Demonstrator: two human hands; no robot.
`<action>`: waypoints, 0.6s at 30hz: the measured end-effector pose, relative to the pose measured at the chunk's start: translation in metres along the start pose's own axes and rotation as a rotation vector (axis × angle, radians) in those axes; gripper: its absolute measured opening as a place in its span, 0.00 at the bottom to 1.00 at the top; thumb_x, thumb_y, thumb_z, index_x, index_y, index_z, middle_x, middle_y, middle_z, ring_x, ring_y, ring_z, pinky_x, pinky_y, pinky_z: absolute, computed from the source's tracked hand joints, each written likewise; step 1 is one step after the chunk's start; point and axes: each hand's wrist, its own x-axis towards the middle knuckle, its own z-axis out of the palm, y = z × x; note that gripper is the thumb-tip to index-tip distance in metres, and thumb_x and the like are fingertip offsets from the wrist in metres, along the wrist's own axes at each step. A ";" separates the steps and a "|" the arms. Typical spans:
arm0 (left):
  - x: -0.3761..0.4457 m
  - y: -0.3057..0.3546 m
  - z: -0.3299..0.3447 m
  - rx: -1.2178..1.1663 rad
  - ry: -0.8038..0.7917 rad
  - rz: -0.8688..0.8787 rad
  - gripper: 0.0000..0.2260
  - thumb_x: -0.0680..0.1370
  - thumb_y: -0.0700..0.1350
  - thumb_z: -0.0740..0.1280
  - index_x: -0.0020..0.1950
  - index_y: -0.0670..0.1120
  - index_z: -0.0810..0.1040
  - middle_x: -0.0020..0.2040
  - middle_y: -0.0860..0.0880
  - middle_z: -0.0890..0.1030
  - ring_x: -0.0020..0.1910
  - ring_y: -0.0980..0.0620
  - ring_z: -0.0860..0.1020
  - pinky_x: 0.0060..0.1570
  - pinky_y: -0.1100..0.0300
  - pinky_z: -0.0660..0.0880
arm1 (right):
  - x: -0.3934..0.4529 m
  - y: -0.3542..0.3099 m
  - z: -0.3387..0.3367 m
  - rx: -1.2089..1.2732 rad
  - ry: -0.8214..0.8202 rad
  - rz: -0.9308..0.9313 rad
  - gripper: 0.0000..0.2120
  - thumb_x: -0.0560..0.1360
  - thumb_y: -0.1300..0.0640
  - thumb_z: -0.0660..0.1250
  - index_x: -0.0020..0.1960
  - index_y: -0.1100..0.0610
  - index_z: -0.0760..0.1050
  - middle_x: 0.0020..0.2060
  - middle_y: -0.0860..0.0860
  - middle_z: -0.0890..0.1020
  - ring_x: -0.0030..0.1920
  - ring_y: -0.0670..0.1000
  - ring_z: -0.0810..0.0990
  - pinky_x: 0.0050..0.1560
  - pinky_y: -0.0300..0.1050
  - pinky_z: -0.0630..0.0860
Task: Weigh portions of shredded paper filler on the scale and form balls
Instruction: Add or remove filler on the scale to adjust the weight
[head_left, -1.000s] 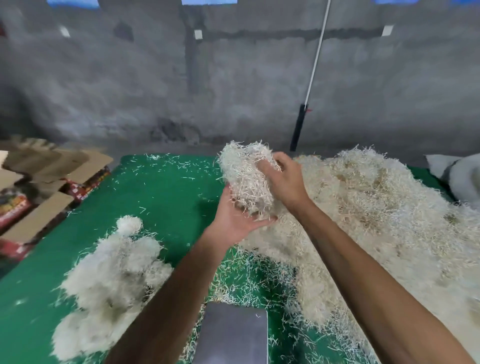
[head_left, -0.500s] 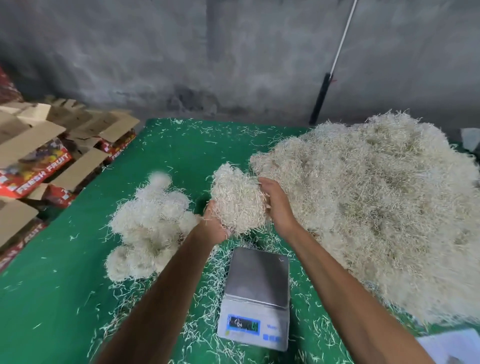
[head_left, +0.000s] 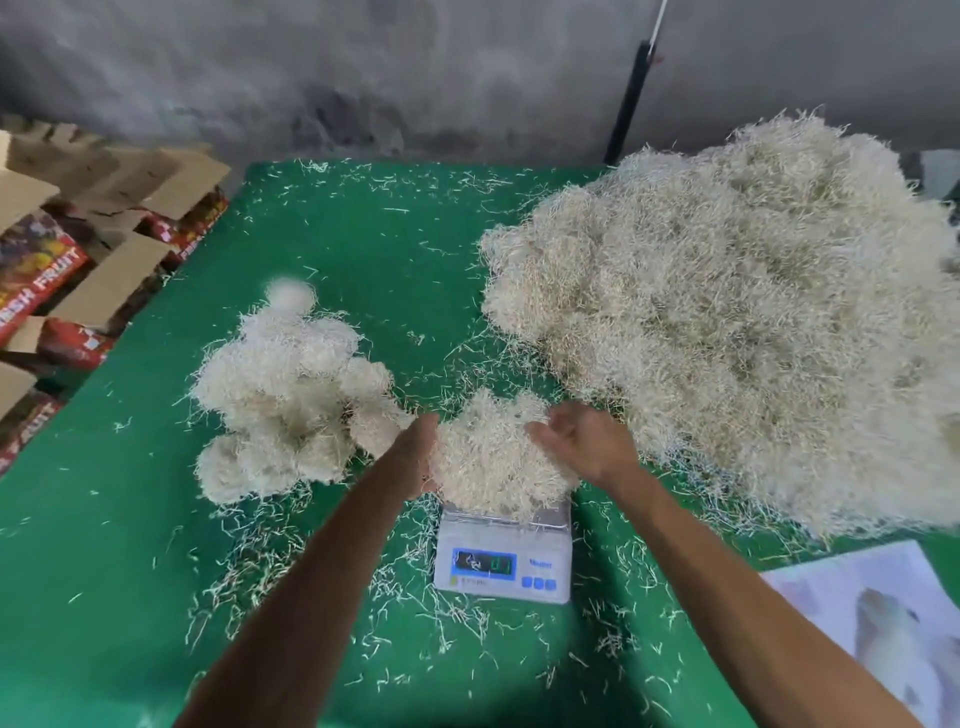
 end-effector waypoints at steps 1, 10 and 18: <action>0.002 -0.004 0.000 0.051 0.008 0.014 0.26 0.84 0.55 0.59 0.78 0.44 0.62 0.77 0.39 0.62 0.72 0.38 0.66 0.71 0.41 0.66 | -0.002 0.003 -0.001 -0.005 0.060 0.006 0.30 0.79 0.25 0.55 0.53 0.50 0.79 0.38 0.49 0.85 0.36 0.47 0.85 0.40 0.44 0.83; 0.011 -0.016 0.003 0.207 0.174 0.310 0.09 0.81 0.51 0.63 0.48 0.46 0.75 0.38 0.50 0.73 0.36 0.53 0.71 0.33 0.63 0.68 | -0.005 0.010 -0.002 0.154 0.194 -0.027 0.18 0.86 0.44 0.59 0.63 0.56 0.78 0.45 0.51 0.85 0.36 0.45 0.83 0.31 0.39 0.76; 0.005 -0.020 0.001 0.230 0.185 0.414 0.21 0.80 0.53 0.66 0.69 0.41 0.75 0.58 0.36 0.81 0.44 0.47 0.80 0.30 0.64 0.69 | -0.010 0.002 0.005 0.165 0.192 -0.018 0.24 0.84 0.42 0.61 0.70 0.58 0.75 0.65 0.55 0.82 0.60 0.56 0.82 0.58 0.57 0.81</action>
